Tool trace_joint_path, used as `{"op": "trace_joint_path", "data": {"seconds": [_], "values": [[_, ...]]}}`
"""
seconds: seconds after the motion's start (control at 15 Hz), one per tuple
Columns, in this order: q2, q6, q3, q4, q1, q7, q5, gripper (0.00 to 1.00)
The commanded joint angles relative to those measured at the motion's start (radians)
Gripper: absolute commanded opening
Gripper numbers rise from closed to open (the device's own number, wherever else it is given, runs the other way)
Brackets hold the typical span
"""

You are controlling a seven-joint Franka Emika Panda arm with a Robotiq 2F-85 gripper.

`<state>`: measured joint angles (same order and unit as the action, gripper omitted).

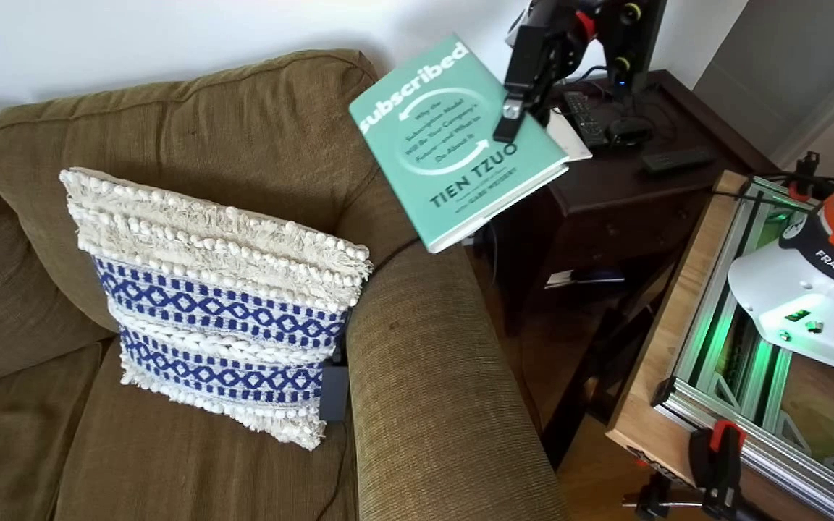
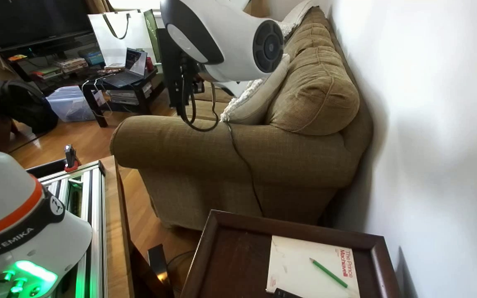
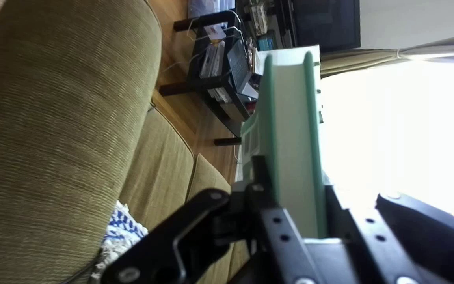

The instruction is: Put the blue book on the pillow

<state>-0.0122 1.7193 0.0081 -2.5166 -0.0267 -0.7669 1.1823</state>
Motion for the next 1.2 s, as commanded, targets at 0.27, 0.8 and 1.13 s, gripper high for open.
{"op": "trace_joint_path", "data": {"seconds": [0.27,0.8,1.13], "values": [[0.142,0.373,0.136,0.230,0.163,0.133,0.228,0.07],[0.381,0.619,0.142,0.483,0.194,0.201,0.314,0.07],[0.515,0.661,0.151,0.617,0.216,0.190,0.392,0.07]]}}
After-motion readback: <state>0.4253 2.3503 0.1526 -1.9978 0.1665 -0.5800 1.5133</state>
